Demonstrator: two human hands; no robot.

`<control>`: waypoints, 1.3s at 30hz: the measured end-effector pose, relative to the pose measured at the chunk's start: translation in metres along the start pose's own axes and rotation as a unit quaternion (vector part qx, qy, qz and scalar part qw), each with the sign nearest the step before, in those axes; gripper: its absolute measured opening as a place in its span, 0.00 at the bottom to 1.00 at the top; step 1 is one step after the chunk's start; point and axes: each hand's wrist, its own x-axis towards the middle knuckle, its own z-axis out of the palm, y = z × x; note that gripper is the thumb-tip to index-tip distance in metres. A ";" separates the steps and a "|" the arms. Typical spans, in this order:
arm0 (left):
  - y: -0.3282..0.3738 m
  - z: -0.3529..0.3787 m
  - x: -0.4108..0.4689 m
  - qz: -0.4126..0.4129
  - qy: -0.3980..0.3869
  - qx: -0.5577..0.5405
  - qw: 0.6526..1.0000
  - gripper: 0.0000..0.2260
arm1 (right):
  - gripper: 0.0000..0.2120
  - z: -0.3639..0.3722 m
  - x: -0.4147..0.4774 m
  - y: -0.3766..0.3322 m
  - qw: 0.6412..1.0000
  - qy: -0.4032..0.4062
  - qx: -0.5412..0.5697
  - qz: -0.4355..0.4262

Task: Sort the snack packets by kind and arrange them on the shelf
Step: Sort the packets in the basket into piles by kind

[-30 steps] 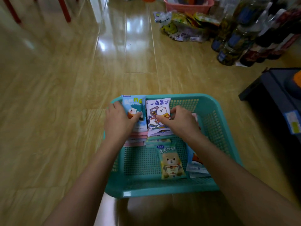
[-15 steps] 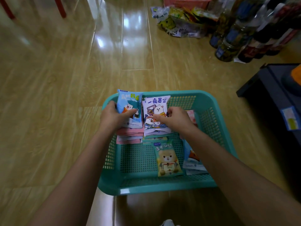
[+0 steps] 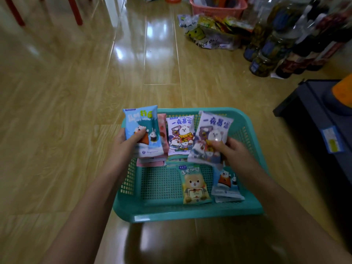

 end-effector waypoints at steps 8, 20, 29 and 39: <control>-0.012 -0.019 -0.021 -0.023 0.015 -0.019 0.999 0.10 | 0.11 0.059 -0.028 0.045 0.981 -0.143 -0.126 0.021; -0.022 -0.039 -0.037 -0.030 0.014 0.023 0.999 0.07 | 0.19 0.109 0.010 0.060 0.907 -0.245 -0.318 0.127; -0.022 -0.017 -0.053 -0.034 -0.048 0.008 0.998 0.07 | 0.16 0.096 0.005 0.053 0.847 -0.192 -0.496 0.005; -0.043 0.065 -0.072 -0.011 -0.204 0.026 0.979 0.13 | 0.11 -0.051 -0.015 0.022 0.901 -0.012 -0.431 -0.041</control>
